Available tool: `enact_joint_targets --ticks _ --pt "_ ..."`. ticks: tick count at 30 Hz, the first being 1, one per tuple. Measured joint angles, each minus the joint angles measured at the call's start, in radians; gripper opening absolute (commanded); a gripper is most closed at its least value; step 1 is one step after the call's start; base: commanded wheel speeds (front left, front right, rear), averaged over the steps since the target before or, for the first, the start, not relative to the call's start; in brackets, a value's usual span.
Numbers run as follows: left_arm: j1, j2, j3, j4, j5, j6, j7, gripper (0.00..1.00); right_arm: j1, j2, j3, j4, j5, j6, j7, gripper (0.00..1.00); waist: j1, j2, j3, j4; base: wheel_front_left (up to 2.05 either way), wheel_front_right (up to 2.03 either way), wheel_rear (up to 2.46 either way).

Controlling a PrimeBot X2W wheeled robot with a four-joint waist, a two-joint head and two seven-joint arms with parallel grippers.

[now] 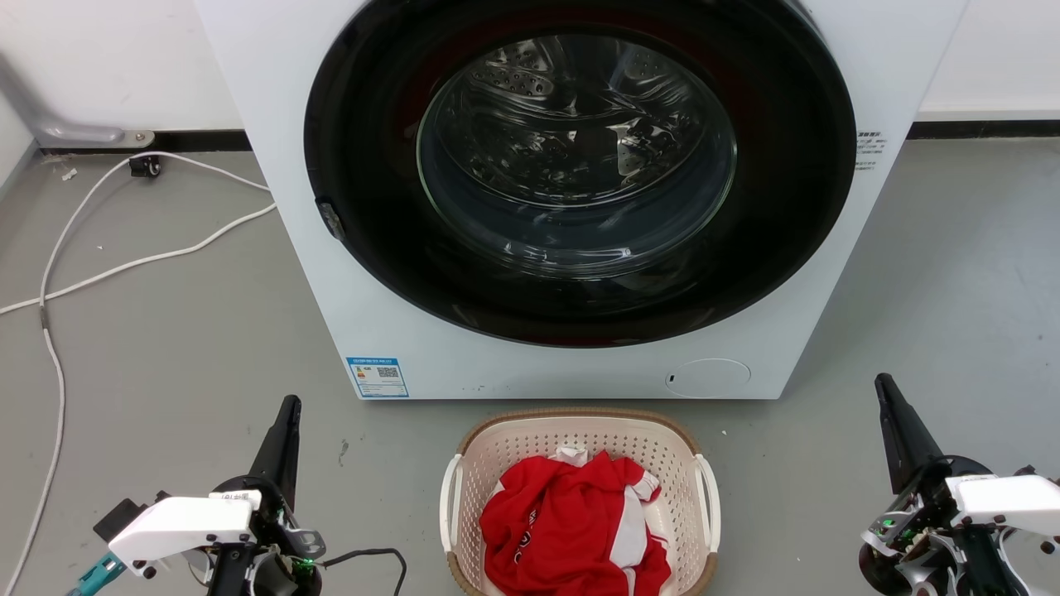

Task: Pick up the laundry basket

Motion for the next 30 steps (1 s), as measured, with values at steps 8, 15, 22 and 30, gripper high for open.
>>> enact_joint_targets --ticks 8,15,22,30 --pt "0.003 -0.001 -0.001 0.006 0.0 0.0 0.0 1.0 0.003 0.0 0.001 0.006 0.0 0.0 0.0 1.0 0.0 0.0 0.0 0.0 0.0 0.0 0.0" --pt "0.032 -0.006 -0.027 0.026 0.0 0.0 -0.021 1.0 0.035 0.002 0.011 0.024 -0.006 0.0 -0.021 1.0 0.0 0.0 0.001 0.0 0.0 0.0 0.0" --pt "0.032 -0.006 -0.059 0.015 0.049 0.0 -0.055 1.0 0.036 0.001 0.026 0.01 -0.077 0.0 -0.055 1.0 0.0 0.0 0.001 0.002 0.0 0.0 0.0" --pt "0.027 -0.006 -0.097 -0.014 0.227 0.0 -0.092 1.0 0.037 0.0 0.026 -0.036 -0.292 0.0 -0.091 1.0 0.0 0.0 0.001 0.006 0.0 0.0 0.0"
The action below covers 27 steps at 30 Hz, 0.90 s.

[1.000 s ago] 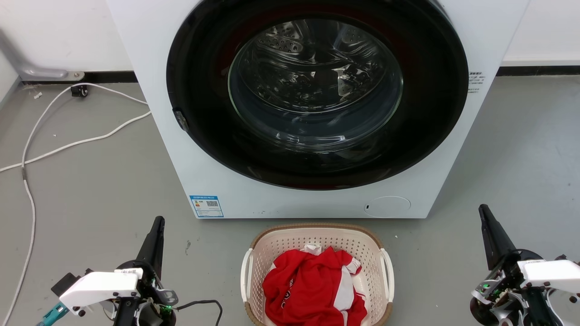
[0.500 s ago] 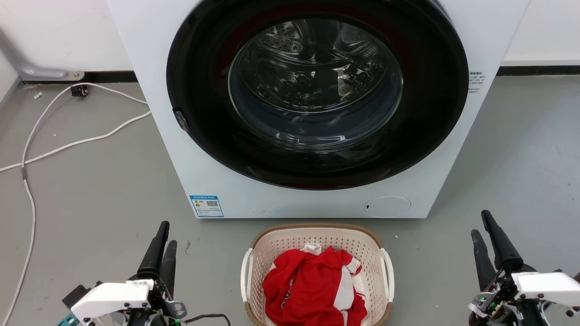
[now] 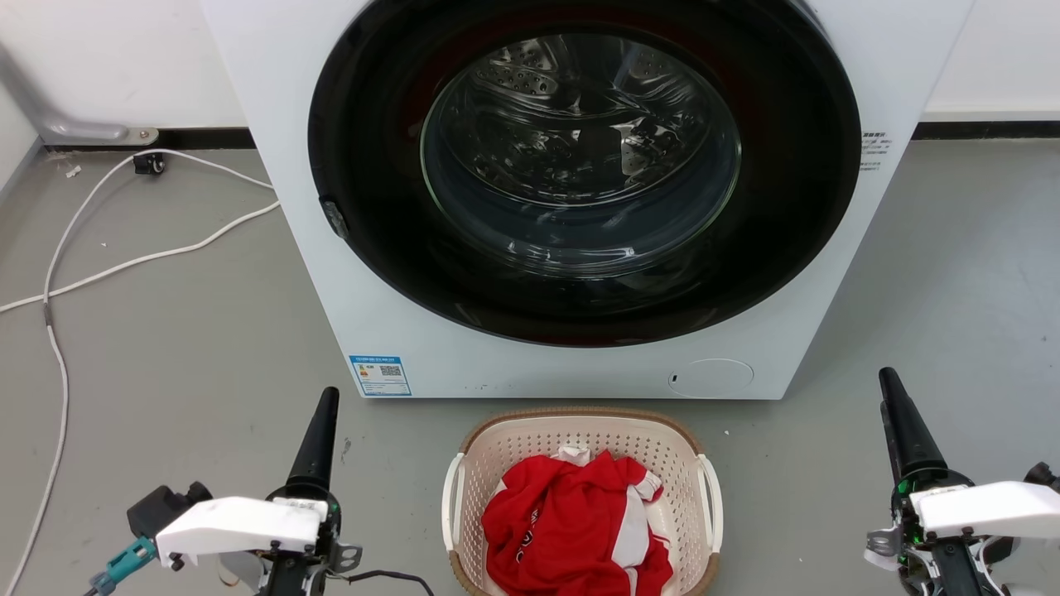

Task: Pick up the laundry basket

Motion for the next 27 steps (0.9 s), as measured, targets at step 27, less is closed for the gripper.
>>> enact_joint_targets --ticks 27 --pt "-0.011 0.0 -0.103 -0.054 0.574 0.003 -0.096 1.0 0.036 0.001 0.041 -0.068 -0.638 0.0 -0.1 1.0 0.0 0.0 -0.005 -0.001 0.0 0.0 0.0"
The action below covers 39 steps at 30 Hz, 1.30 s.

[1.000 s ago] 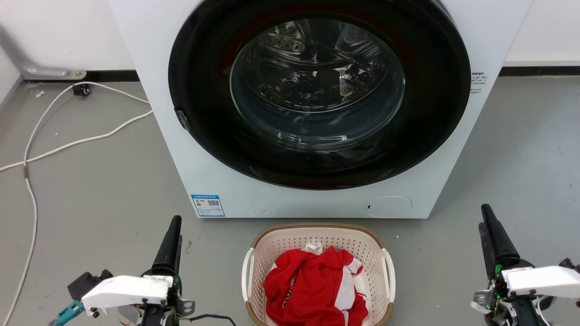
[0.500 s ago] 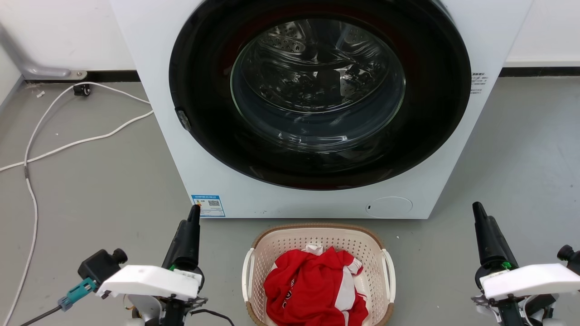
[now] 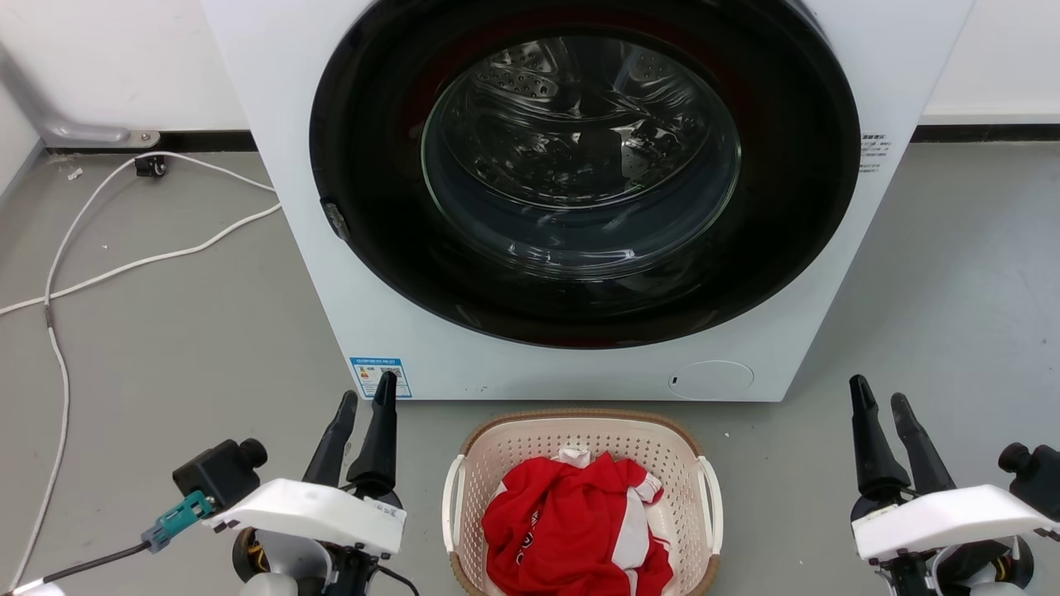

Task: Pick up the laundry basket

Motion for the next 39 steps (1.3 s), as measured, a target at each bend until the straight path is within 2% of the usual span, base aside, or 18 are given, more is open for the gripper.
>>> enact_joint_targets --ticks 20,39 --pt "-0.02 0.018 -0.063 0.014 0.284 0.031 -0.06 1.0 0.017 0.0 0.021 -0.014 -0.277 0.0 -0.019 1.0 0.0 0.0 -0.001 0.003 0.0 0.0 0.0" --pt "-0.034 0.034 -0.111 0.037 0.47 0.068 -0.106 1.0 0.033 0.0 0.031 -0.03 -0.471 0.0 -0.037 1.0 0.0 0.0 -0.004 0.005 0.0 0.0 0.0"
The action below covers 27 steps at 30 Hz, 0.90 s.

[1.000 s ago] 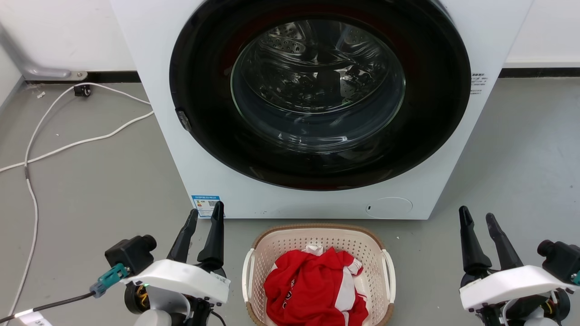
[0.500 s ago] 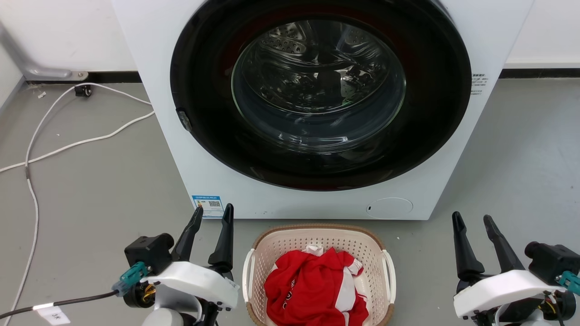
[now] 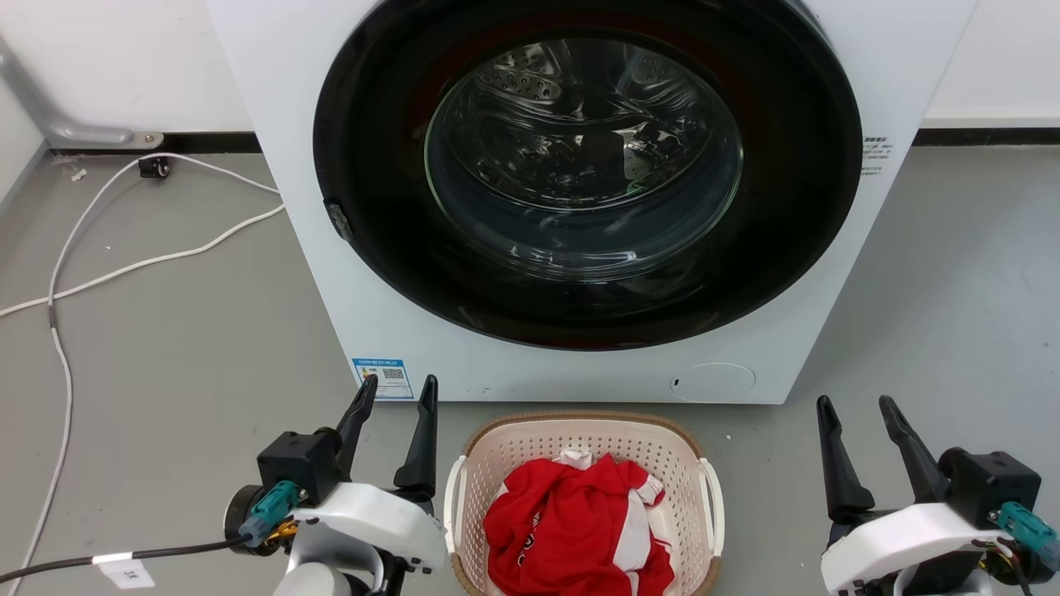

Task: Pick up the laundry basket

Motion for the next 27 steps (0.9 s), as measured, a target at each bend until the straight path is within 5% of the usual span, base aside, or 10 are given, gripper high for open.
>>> enact_joint_targets --ticks 27 --pt "0.003 -0.008 -0.018 0.015 0.185 0.011 -0.055 1.0 0.009 0.0 0.007 -0.009 -0.126 0.0 -0.061 1.0 0.0 0.0 -0.001 0.003 0.0 0.0 0.0"
